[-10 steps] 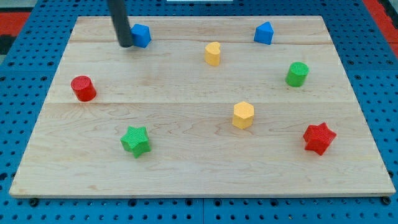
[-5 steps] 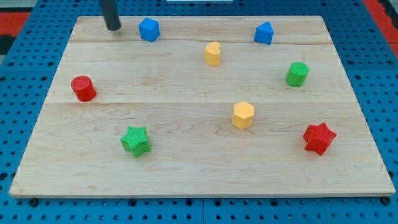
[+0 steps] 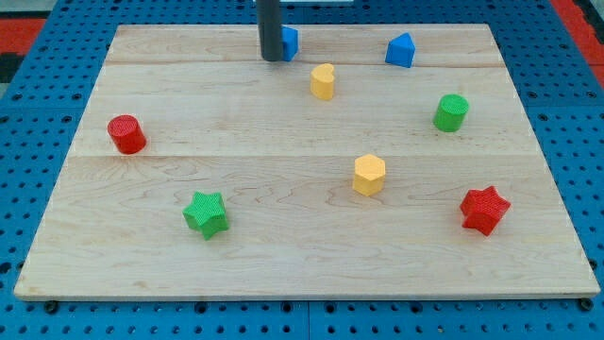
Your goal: Move the blue cube to the center top of the board
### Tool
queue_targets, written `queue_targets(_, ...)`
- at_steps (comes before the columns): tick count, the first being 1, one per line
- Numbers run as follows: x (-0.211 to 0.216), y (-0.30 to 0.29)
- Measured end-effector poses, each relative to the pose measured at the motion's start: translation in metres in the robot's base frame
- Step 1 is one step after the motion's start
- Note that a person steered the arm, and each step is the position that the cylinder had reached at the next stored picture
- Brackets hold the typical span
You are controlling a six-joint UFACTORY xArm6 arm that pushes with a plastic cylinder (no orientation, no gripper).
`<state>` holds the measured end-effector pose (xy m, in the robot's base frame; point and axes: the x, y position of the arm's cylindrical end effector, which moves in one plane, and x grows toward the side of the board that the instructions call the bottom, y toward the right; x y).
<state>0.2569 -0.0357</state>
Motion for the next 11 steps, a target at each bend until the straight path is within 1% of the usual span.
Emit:
queue_targets(1, -0.012, 0.004)
queue_targets(2, -0.02, -0.026)
queue_targets(3, -0.035, -0.019)
queue_targets(4, -0.045, 0.014)
queue_targets(5, -0.047, 0.019)
queue_targets(6, -0.04, -0.003)
queue_targets(7, -0.016, 0.031)
queue_targets(8, -0.009, 0.047)
queue_targets(9, -0.001, 0.045)
queue_targets(10, 0.024, 0.045)
queue_targets(11, 0.064, 0.069)
